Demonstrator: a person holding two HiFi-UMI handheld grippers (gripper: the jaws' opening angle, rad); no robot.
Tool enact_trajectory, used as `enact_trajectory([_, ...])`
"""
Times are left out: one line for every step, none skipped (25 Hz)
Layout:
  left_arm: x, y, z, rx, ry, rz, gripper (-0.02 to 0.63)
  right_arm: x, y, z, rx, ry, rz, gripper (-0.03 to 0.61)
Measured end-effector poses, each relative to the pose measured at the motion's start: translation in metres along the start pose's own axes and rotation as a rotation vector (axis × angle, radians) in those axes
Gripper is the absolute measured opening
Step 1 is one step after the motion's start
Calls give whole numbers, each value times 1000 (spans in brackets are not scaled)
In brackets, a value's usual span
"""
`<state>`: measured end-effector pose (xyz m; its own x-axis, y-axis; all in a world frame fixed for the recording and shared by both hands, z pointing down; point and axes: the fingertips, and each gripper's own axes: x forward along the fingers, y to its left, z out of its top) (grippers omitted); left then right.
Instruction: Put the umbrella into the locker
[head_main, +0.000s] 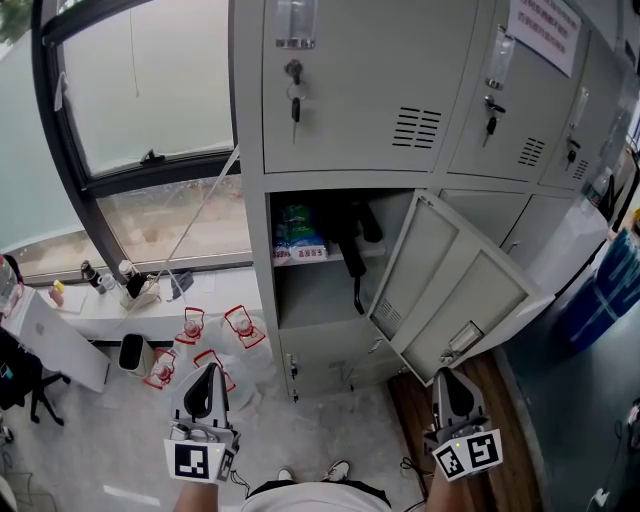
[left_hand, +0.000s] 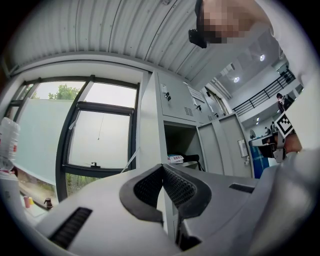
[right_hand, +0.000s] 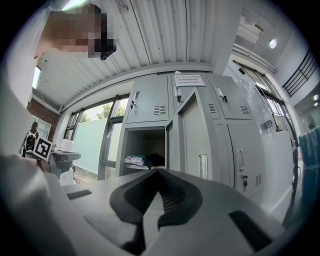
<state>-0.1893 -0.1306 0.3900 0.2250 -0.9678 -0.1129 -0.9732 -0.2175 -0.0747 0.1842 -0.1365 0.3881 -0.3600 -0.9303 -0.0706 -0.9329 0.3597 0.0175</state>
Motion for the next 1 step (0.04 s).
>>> enact_trajectory([0,0,-1,-1,1,0,21,0,1,0,1,1,1,17])
